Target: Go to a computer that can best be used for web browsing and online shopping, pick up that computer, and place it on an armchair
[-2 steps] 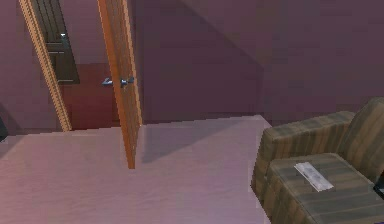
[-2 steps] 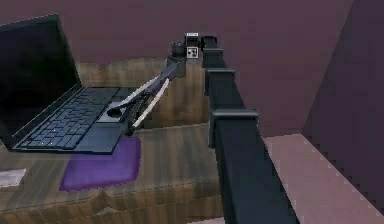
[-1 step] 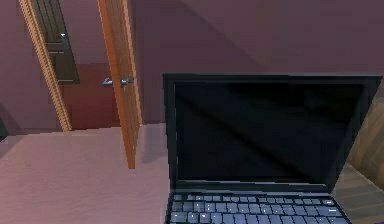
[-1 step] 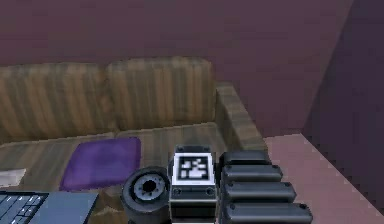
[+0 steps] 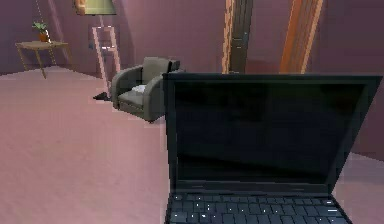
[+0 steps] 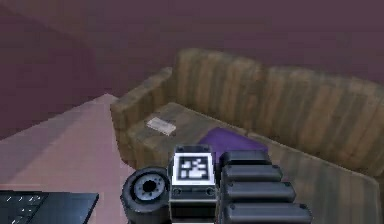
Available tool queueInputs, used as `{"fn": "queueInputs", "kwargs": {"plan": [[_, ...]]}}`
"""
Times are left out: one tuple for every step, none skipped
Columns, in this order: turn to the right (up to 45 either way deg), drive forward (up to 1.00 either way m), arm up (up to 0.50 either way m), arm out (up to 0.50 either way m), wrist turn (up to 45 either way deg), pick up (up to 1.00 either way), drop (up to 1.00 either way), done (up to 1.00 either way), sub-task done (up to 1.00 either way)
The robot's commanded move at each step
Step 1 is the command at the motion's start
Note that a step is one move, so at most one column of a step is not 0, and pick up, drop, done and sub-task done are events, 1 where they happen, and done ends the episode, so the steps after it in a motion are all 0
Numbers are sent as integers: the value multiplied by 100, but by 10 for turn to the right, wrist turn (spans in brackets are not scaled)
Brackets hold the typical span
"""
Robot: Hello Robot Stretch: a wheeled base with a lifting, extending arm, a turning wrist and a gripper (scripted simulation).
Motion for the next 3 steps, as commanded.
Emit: {"fn": "queueInputs", "kwargs": {"plan": [[-240, 0, 0, 0, 0, 0, 0, 0, 0], [0, 100, 0, 0, 0, 0, 0, 0, 0], [-30, 0, 0, 0, 0, 0, 0, 0, 0]]}}
